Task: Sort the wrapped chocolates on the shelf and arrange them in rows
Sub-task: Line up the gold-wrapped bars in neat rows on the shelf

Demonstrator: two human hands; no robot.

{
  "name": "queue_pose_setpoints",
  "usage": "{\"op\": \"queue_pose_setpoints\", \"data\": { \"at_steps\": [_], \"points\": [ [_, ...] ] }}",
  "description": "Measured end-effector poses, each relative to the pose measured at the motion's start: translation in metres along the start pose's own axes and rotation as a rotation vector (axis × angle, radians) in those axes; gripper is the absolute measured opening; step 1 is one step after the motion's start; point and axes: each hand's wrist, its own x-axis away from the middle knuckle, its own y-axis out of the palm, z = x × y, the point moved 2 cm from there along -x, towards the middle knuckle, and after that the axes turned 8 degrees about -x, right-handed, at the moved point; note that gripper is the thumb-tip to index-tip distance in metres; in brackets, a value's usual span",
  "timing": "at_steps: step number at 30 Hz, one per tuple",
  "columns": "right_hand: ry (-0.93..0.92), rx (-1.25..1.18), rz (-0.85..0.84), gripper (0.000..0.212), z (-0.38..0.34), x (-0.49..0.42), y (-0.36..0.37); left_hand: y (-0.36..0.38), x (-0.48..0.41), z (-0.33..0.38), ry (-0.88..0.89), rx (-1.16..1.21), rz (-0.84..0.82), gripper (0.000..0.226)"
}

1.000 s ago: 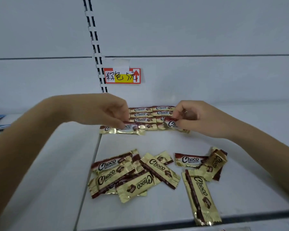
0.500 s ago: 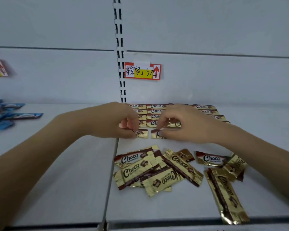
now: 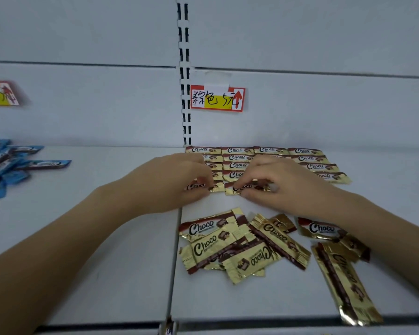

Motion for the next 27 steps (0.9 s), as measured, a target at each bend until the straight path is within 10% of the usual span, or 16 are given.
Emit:
{"op": "queue_pose_setpoints", "data": {
  "at_steps": [9,16,27],
  "points": [
    [-0.011,-0.134,0.028,0.018,-0.003,0.01,-0.009,-0.01,0.002,0.002,0.069,0.17,0.018,0.013],
    [0.063,-0.275,-0.381,0.045,-0.001,0.026,-0.017,-0.013,0.01,0.013,0.074,0.391,-0.269,0.033],
    [0.202,-0.652,-0.291,0.026,0.004,0.026,-0.026,-0.016,0.009,0.011,0.027,0.572,-0.25,0.016]
  ]
}}
